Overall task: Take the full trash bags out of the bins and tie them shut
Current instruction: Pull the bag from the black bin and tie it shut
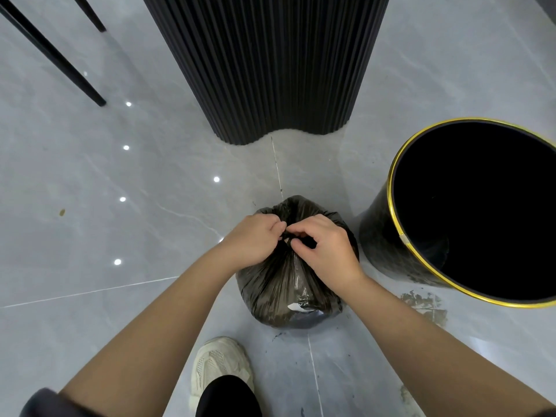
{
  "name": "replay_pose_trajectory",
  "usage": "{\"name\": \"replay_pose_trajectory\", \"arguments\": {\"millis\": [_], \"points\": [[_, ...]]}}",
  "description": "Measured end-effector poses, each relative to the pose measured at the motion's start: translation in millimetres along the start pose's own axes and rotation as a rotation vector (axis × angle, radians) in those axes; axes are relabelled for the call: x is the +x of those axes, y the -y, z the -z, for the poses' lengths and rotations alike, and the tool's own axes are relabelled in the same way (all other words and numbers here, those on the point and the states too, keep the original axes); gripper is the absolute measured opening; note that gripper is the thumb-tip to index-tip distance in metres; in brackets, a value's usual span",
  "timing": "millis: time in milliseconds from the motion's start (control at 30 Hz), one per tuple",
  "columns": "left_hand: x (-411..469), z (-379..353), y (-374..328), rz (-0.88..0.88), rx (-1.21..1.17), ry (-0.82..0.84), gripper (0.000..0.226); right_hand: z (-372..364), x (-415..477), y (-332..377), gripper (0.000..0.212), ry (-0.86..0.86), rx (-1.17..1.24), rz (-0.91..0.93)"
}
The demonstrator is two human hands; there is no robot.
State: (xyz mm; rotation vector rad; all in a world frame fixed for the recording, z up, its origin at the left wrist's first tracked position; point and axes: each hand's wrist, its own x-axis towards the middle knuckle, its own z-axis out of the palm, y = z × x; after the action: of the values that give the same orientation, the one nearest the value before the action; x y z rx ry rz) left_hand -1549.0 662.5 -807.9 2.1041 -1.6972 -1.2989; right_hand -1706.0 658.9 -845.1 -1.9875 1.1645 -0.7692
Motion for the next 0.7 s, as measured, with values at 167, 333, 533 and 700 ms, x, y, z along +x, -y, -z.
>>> {"name": "replay_pose_trajectory", "arguments": {"millis": [167,333,533,700], "points": [[-2,2,-7,0.32,-0.535,0.166,0.028,-3,-1,0,0.015,-0.002,-0.016,0.018],[-7,-2,-3,0.166,-0.541,0.023,0.019,-3,-1,-2,0.013,-0.027,0.023,-0.026],[-3,-9,1,0.24,-0.679,0.029,0.023,-4,-1,-2,0.015,-0.039,0.058,-0.038],[-3,-13,-1,0.355,-0.772,0.047,0.023,-5,-2,-1,0.014,-0.071,0.101,-0.078]]}}
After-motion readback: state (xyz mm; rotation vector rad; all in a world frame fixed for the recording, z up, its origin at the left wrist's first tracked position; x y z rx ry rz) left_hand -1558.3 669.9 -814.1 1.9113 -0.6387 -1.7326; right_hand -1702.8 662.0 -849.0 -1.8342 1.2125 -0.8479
